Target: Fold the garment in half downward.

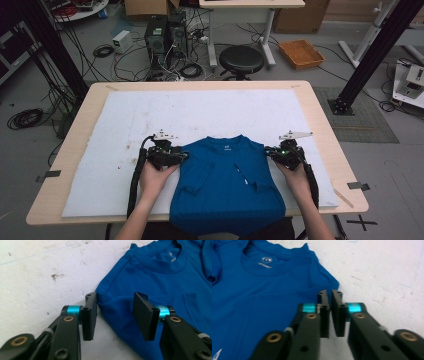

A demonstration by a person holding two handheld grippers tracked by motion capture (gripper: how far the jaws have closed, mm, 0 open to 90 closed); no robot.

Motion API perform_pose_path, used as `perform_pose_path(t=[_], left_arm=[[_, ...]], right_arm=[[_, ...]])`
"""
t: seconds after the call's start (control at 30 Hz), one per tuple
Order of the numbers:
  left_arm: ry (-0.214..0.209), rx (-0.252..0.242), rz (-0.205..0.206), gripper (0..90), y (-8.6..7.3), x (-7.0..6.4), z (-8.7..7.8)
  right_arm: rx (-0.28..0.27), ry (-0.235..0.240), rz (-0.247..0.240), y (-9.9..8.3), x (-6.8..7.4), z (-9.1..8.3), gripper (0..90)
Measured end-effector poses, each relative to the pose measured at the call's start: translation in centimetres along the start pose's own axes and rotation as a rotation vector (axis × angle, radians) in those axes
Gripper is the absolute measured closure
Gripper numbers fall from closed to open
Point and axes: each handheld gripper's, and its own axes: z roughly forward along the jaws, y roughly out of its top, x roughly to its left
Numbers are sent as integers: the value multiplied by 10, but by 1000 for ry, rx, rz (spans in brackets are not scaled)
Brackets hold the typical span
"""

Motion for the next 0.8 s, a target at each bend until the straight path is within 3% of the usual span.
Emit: perform_pose_path(t=[0.1,0.2,0.27,0.37,0.47,0.53,0.63,0.7,0.77,0.8], left_arm=[[4,-2,-3,552,0,0,0],[-1,-27,7,523,2,0,-2],[4,-34,24,514,7,1,-3],[-25,-29,23,498,17,3,3],[-41,-12,55,489,28,2,14],[-39,7,79,490,35,0,22],[-41,46,98,491,41,-1,33],[-41,45,111,493,42,-1,37],[-26,78,128,538,40,-2,41],[-19,74,134,602,39,-2,40]], right_arm=[[-14,-8,12,0,-2,-3,882],[-27,5,30,1,-5,-5,746],[-61,11,26,5,-6,-7,699],[-71,10,38,16,-7,-4,661],[-48,11,25,26,-5,7,659],[3,13,1,35,-3,22,660],[34,12,-20,39,-1,31,664],[56,17,-21,41,-1,40,665],[81,16,-23,40,-1,46,692],[79,-8,-47,40,-1,46,779]])
